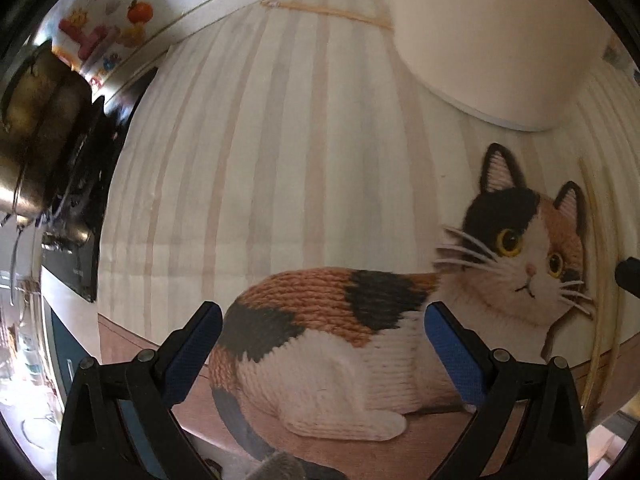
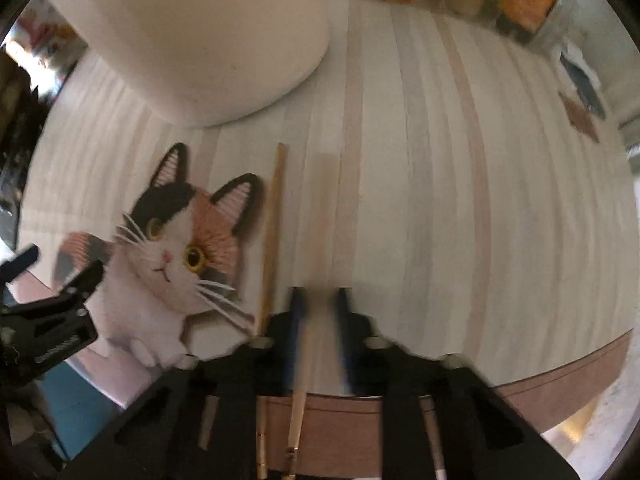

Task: Organize utensils
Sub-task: 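Lower the right gripper and grasp a chopstick while the left gripper grasps another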

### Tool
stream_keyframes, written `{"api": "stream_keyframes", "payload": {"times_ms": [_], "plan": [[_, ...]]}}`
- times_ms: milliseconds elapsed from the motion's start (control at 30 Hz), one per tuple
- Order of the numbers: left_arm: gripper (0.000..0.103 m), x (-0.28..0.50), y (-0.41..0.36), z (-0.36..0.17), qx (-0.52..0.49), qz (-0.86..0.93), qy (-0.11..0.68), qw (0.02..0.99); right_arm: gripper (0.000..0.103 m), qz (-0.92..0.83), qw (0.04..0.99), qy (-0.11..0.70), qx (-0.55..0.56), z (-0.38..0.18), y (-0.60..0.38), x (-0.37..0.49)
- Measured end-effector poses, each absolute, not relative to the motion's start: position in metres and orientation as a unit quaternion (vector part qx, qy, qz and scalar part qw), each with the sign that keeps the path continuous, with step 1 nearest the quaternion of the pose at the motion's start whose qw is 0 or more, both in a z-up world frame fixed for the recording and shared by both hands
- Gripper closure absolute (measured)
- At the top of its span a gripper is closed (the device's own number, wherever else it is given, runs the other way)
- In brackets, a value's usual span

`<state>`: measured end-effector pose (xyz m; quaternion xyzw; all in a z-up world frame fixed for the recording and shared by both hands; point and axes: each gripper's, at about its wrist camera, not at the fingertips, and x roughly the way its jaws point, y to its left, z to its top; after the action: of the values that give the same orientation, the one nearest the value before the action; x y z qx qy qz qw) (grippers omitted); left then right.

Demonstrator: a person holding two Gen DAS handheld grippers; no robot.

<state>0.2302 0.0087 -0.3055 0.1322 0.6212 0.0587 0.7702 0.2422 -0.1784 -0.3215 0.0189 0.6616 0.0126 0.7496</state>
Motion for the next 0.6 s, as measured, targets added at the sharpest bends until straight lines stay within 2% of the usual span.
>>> {"api": "stream_keyframes", "payload": {"times_ms": [333, 400, 500, 567, 600], "plan": [[0.002, 0.221, -0.085, -0.297, 0.107, -0.066, 0.633, 0.764, 0.096, -0.052, 0.738, 0.671, 0.048, -0.327, -0.270, 0.215], [0.014, 0.220, -0.104, -0.300, 0.104, -0.090, 0.643, 0.753, 0.096, -0.059, 0.736, 0.672, 0.056, -0.328, -0.286, 0.209], [0.026, 0.218, -0.125, -0.304, 0.105, -0.111, 0.653, 0.742, 0.096, -0.070, 0.734, 0.671, 0.076, -0.329, -0.307, 0.201], [0.030, 0.217, -0.134, -0.305, 0.108, -0.118, 0.653, 0.740, 0.096, -0.074, 0.734, 0.669, 0.093, -0.329, -0.319, 0.197], [0.038, 0.216, -0.137, -0.306, 0.110, -0.121, 0.652, 0.741, 0.096, -0.075, 0.734, 0.668, 0.099, -0.330, -0.324, 0.195]]}}
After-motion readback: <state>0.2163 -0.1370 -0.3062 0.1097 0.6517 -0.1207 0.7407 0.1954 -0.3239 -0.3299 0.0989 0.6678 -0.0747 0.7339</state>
